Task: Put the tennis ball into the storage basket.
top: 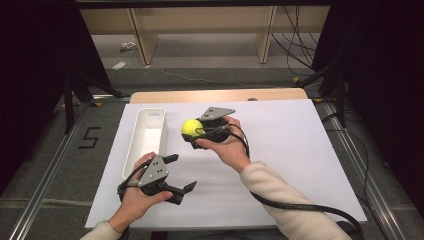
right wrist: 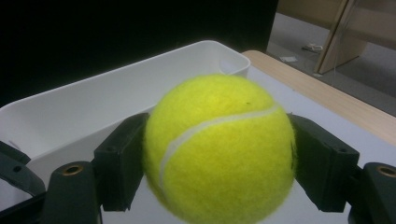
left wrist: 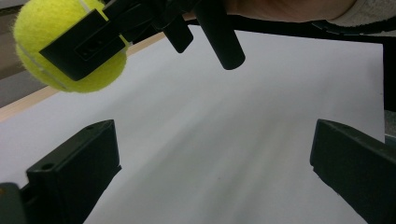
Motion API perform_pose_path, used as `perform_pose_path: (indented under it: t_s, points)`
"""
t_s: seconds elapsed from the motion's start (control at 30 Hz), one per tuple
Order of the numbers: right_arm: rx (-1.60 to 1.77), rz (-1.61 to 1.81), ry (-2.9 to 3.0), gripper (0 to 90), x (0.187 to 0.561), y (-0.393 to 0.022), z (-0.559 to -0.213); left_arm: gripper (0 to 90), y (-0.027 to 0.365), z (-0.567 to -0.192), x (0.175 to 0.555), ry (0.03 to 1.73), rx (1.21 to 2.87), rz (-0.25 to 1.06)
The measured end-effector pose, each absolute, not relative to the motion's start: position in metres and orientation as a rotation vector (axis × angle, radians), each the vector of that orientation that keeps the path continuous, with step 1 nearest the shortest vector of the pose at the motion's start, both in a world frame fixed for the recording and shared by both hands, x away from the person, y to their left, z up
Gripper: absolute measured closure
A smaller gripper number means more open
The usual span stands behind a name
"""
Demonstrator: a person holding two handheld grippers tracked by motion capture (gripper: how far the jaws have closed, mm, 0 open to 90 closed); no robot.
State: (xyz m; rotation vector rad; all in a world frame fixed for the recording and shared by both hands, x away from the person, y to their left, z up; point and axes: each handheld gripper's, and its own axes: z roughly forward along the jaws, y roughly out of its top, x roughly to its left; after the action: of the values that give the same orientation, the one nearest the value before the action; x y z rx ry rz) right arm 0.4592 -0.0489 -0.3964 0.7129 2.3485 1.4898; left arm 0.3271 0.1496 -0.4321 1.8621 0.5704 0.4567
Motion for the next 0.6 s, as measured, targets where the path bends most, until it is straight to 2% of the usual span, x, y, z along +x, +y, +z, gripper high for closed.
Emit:
perform_pose_path:
  t_s: [0.6]
  points:
    - [0.690,1.487,2.357,26.3,0.463,-0.037,-0.391,0.9,0.151,-0.432,0.327,0.566,1.863,0.462]
